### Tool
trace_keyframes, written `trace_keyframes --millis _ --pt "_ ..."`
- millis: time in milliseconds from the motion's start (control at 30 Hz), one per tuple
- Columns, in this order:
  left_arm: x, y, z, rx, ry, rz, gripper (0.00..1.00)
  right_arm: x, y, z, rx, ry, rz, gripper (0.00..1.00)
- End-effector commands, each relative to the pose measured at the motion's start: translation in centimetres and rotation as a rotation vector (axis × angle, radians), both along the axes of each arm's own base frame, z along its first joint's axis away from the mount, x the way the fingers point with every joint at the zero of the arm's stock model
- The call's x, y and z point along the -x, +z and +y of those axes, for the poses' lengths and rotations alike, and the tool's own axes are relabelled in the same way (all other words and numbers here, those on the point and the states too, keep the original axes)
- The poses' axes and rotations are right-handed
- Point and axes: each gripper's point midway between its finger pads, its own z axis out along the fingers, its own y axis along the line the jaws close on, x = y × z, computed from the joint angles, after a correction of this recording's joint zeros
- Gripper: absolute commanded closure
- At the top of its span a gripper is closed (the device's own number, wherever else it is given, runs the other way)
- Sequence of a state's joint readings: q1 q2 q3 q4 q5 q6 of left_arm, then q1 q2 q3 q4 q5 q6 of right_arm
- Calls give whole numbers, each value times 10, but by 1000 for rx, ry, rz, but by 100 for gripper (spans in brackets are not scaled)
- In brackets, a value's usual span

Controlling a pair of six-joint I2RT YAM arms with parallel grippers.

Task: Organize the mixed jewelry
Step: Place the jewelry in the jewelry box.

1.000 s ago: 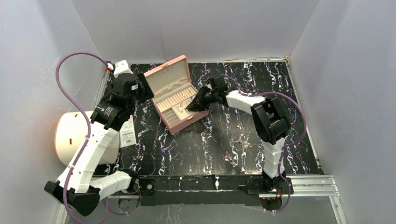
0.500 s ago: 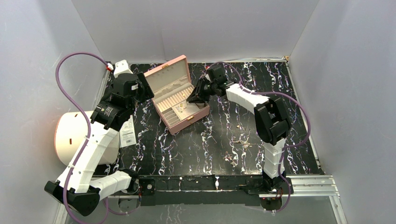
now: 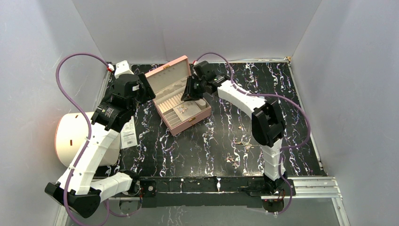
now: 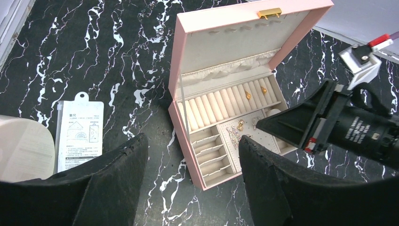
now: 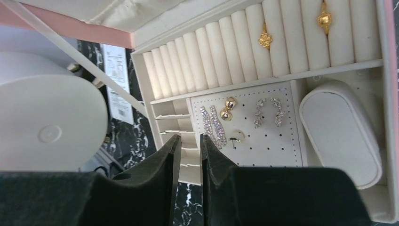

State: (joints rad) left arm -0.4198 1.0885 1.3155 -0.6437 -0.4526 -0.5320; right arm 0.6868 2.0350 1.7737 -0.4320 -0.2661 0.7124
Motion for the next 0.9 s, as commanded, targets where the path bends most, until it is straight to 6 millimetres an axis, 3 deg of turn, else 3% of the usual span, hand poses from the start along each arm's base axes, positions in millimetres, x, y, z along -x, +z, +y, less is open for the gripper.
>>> trace_keyframes --millis 0,300,867 --pt "-1 15 2 24 11 -45 32 -6 -7 -3 112 -1 -76 71" --pt "2 15 3 27 14 -43 32 -1 -20 5 191 53 -124 71" --pt "4 14 4 29 15 -41 32 5 -34 2 263 69 -131 71"
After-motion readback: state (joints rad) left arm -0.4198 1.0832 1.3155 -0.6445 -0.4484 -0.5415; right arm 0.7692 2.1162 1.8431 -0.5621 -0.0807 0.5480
